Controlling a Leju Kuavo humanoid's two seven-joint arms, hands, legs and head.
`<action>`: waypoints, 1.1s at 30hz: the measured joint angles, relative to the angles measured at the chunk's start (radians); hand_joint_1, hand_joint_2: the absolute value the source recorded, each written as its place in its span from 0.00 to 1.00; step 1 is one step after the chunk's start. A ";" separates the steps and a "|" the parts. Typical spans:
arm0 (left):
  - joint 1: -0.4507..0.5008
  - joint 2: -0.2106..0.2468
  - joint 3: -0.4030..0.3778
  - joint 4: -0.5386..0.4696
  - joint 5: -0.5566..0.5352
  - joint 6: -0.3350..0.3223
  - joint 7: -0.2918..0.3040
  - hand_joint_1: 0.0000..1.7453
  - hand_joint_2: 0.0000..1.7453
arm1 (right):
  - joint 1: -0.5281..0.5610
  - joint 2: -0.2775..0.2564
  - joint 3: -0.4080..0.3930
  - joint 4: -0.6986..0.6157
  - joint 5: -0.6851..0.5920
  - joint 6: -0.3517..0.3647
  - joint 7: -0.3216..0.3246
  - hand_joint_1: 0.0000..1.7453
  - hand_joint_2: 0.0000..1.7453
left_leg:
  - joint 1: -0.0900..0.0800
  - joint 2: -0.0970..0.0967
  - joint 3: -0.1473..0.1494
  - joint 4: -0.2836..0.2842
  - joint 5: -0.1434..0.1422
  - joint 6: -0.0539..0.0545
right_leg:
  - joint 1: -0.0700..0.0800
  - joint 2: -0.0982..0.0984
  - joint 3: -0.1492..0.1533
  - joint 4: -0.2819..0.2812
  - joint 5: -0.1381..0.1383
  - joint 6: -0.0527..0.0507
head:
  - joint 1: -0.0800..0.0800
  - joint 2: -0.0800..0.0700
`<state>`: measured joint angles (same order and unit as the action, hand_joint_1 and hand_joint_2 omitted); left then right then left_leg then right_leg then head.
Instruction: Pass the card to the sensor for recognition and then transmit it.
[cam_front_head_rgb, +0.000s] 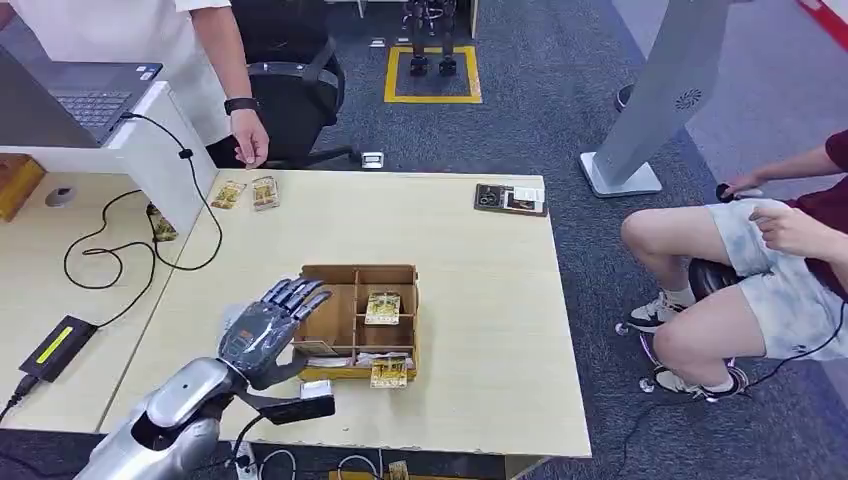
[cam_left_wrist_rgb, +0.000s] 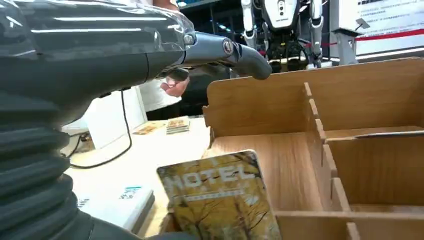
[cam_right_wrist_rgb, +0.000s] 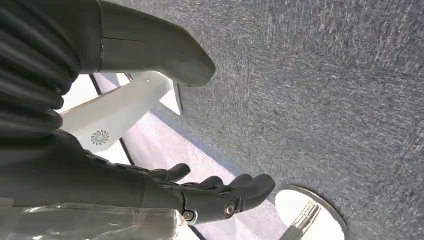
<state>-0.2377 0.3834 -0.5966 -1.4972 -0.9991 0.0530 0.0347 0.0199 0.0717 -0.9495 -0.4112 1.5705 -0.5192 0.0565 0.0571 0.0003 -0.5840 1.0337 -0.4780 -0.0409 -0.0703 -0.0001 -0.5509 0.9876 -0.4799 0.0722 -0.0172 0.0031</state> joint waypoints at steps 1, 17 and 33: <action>0.005 0.003 0.000 -0.006 0.000 0.000 0.001 0.00 1.00 | 0.000 0.000 -0.001 -0.001 0.000 0.000 -0.001 0.00 1.00 | 0.000 0.000 0.000 0.000 0.000 0.000 | 0.000 0.000 0.000 0.000 0.000 0.000 | 0.000 0.000; 0.059 0.029 0.000 -0.044 0.016 0.015 -0.027 1.00 1.00 | 0.000 0.000 -0.001 -0.014 0.000 0.000 -0.004 0.00 1.00 | 0.000 0.000 0.000 0.000 0.000 0.000 | 0.000 0.000 -0.001 0.000 0.000 0.000 | 0.000 0.000; 0.059 0.041 0.000 -0.044 0.038 -0.002 -0.043 1.00 1.00 | -0.004 0.000 0.000 -0.014 0.000 -0.002 0.003 0.00 1.00 | 0.000 0.000 0.000 0.000 0.000 0.000 | 0.000 0.000 0.000 0.000 0.000 0.000 | 0.000 0.000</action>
<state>-0.1785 0.4242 -0.5966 -1.5412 -0.9613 0.0511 -0.0088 0.0155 0.0717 -0.9491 -0.4253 1.5705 -0.5207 0.0591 0.0571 0.0003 -0.5843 1.0337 -0.4780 -0.0409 -0.0703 -0.0002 -0.5514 0.9875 -0.4799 0.0722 -0.0175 0.0031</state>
